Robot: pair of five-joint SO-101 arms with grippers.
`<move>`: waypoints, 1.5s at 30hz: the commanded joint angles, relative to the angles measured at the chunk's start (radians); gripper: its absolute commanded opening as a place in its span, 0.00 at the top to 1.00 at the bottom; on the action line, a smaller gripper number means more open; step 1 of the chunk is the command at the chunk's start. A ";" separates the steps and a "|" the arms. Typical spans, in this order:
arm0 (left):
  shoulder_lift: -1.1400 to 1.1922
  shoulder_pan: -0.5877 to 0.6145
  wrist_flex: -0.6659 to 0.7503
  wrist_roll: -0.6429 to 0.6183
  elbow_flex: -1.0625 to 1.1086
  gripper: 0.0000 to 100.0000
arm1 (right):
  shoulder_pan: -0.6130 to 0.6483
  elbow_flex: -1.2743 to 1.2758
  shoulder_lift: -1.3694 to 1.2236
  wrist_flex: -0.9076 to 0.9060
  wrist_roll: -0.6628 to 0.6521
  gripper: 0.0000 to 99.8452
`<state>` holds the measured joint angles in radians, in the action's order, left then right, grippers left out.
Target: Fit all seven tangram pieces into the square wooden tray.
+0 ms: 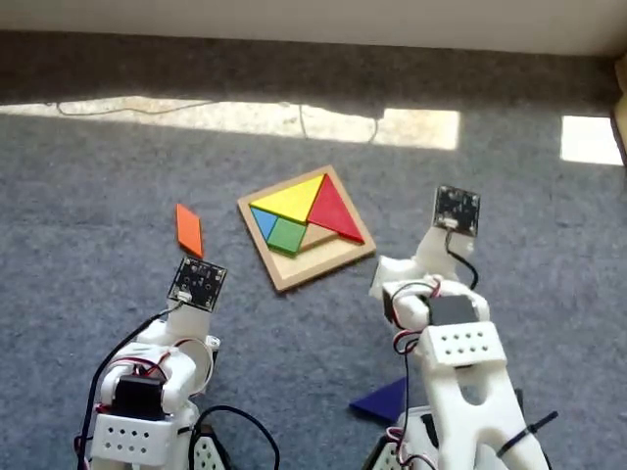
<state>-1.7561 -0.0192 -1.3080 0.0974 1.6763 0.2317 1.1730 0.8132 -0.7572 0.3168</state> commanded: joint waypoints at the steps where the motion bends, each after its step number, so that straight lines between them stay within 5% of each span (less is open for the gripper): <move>1: -0.021 -0.013 0.002 -0.009 0.021 0.99 | -0.030 0.079 0.125 0.016 -0.014 0.99; 20: -0.021 -0.013 0.002 -0.009 0.021 0.99 | -0.105 0.591 0.777 0.016 -0.014 0.99; 27: -0.021 -0.013 0.002 -0.008 0.021 0.99 | -0.125 0.641 1.003 -0.170 -0.015 0.99; 37: -0.022 0.002 -0.005 -0.006 -0.065 0.99 | -0.127 0.641 1.010 -0.341 -0.015 0.99; 45: -0.022 0.137 0.003 -0.003 -0.297 0.99 | -0.127 0.641 1.010 -0.372 -0.015 0.99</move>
<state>-1.7637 0.0836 -1.3080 0.0974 1.4860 0.1166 1.6778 1.8121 -1.1239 0.3153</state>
